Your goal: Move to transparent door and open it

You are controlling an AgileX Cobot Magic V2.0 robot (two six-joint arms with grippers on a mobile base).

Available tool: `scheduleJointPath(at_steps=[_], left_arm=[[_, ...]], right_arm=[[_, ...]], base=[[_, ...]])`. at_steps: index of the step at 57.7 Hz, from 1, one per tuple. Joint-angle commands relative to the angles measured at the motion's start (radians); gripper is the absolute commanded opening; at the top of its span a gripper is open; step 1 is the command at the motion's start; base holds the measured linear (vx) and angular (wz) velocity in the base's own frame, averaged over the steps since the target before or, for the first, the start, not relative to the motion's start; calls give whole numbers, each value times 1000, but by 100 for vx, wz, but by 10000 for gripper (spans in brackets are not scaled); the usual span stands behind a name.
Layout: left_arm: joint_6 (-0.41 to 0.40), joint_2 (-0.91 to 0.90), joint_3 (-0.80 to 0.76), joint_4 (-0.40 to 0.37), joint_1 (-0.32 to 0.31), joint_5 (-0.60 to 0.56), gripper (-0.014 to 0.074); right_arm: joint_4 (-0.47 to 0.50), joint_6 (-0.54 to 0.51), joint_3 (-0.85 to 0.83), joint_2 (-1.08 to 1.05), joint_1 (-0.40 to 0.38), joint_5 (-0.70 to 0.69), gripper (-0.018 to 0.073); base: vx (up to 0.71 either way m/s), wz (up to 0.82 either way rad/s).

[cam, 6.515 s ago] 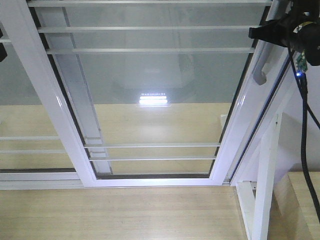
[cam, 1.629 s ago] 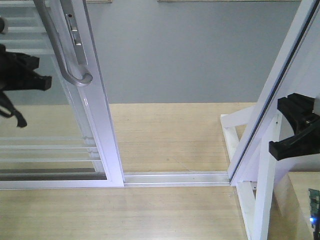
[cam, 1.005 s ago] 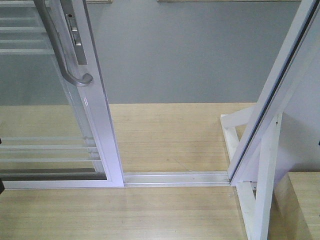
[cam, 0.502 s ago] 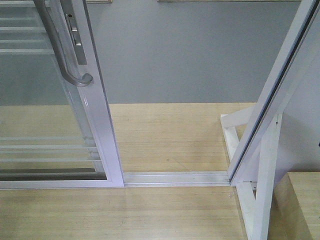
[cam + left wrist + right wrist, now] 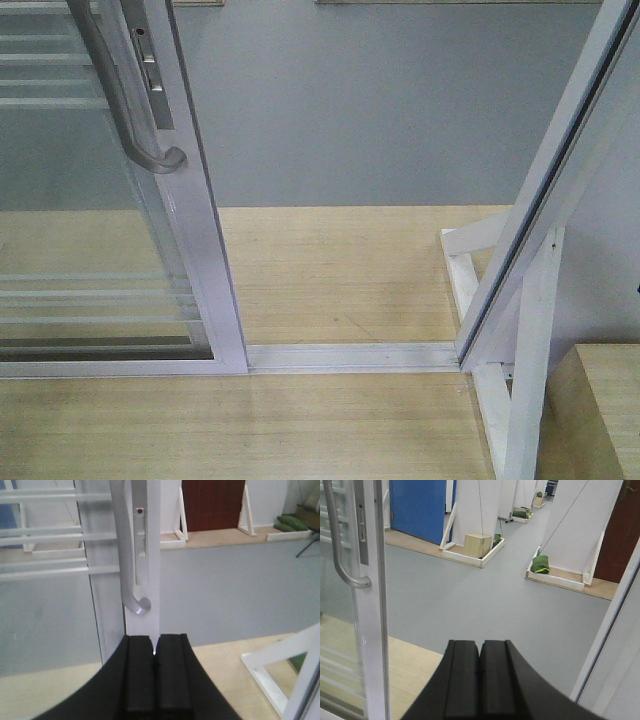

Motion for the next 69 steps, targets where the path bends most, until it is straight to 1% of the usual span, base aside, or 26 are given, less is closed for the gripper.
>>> scheduleJointPath(at_steps=[1,14,18,29,33,41,43,47,54,69], left_arm=[[-80,6,-29,60,-4,-132,4],[-67,-9,-8,59,-4,-123,4],[-66,-44,22,57,11,-112,4],[-70,-162,181,55,47,-111,4],[-70,-225,250,30,68,-111,4],[-70,-355,364,21,87,-114,4],[-70,-357,361,22,91,-57,4],[-70,-352,354,22,92,6,4],[-70,-353,354,22,93,74,4],[-70,-353,354,23,93,82,4]], right_arm=[[6,-5,-24,10,-6,-80,13],[6,-5,-24,10,-6,-80,13],[6,-5,-24,10,-6,-80,13],[6,-5,-24,10,-6,-80,13],[6,-5,-24,10,-6,-80,13],[6,-5,-24,10,-6,-80,13],[6,-5,-24,12,-6,-80,13],[6,-5,-24,12,-6,-77,13],[6,-5,-24,12,-6,-76,13],[6,-5,-24,12,-6,-71,13]], base=[[0,0],[0,0],[0,0],[0,0],[0,0],[0,0],[0,0],[0,0],[0,0],[0,0]])
